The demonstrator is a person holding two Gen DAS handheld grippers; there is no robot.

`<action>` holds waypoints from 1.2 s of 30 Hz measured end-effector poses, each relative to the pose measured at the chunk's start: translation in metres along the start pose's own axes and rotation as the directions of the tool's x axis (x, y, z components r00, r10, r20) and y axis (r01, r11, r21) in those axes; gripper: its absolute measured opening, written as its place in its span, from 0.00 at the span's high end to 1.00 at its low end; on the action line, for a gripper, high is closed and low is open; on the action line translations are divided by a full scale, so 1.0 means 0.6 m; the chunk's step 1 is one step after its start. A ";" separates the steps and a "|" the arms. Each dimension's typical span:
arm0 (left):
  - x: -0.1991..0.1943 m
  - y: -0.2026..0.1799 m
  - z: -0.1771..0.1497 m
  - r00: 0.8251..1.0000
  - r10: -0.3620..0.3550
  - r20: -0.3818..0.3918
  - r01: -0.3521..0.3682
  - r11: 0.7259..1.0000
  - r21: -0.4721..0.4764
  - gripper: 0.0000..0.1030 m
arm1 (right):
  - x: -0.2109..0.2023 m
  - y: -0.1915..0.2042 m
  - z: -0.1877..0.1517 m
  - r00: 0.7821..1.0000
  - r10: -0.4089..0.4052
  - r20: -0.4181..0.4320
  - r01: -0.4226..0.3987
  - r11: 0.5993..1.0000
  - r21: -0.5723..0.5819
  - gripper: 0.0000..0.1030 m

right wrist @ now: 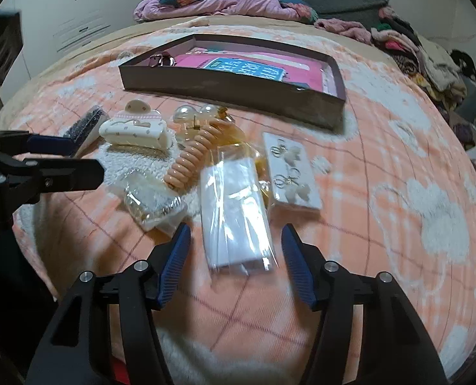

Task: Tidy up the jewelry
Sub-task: 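Grasp the white hair clip with the left tool while the right tool grasps the clear bag, then carry the white hair clip and clear bag into the tray and release both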

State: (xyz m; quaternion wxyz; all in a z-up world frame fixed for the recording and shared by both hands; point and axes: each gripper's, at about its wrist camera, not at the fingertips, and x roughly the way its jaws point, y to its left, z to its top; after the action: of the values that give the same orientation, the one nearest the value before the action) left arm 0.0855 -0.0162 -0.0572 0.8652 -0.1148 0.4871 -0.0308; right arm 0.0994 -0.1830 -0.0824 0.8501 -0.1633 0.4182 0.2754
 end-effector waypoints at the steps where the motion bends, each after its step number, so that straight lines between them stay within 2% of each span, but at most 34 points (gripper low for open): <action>1: 0.004 0.000 0.005 1.000 -0.004 0.001 0.004 1.000 -0.008 0.09 | 0.005 0.003 0.003 1.000 -0.005 0.000 0.005 1.000 -0.011 0.51; 2: 0.007 0.000 0.010 1.000 -0.005 0.004 0.005 1.000 -0.013 0.09 | 0.009 0.004 0.004 1.000 -0.011 0.000 0.011 1.000 -0.015 0.57; 5: 0.017 -0.002 0.023 1.000 0.004 0.013 -0.004 1.000 -0.018 0.09 | 0.013 0.000 0.007 1.000 0.012 0.008 -0.012 1.000 0.005 0.63; 17: 0.061 -0.013 0.057 0.998 0.060 0.028 -0.060 0.998 -0.015 0.10 | -0.034 -0.035 0.002 0.989 0.090 0.113 -0.102 0.989 0.107 0.64; 19: 0.069 -0.020 0.062 0.996 0.086 0.030 -0.086 0.996 0.007 0.17 | -0.041 -0.037 0.001 0.986 0.098 0.131 -0.114 0.987 0.114 0.64; 22: 0.078 -0.022 0.068 0.994 0.105 0.032 -0.106 0.994 0.022 0.33 | -0.047 -0.040 0.002 0.983 0.111 0.148 -0.130 0.984 0.124 0.64; 25: 0.082 -0.029 0.070 0.992 0.121 0.043 -0.124 0.991 0.056 0.33 | -0.053 -0.043 0.003 0.979 0.122 0.162 -0.145 0.980 0.135 0.64; 27: 0.078 -0.033 0.067 0.991 0.125 0.054 -0.129 0.989 0.079 0.33 | -0.056 -0.045 0.003 0.977 0.127 0.173 -0.153 0.978 0.141 0.64; 30: 0.057 -0.029 0.066 0.993 0.092 0.074 -0.098 0.992 0.078 0.33 | -0.063 -0.048 0.004 0.973 0.137 0.187 -0.166 0.974 0.154 0.64; 36: -0.024 -0.012 0.084 0.982 0.051 0.183 -0.064 0.996 0.064 0.33 | -0.081 -0.060 0.011 0.968 0.133 0.213 -0.174 0.967 0.186 0.64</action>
State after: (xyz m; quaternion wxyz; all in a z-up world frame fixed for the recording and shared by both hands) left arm 0.1210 -0.0124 -0.0185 0.9101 -0.0726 0.4079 -0.0121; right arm 0.1011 -0.2242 -0.0377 0.8758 -0.0145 0.3686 0.3114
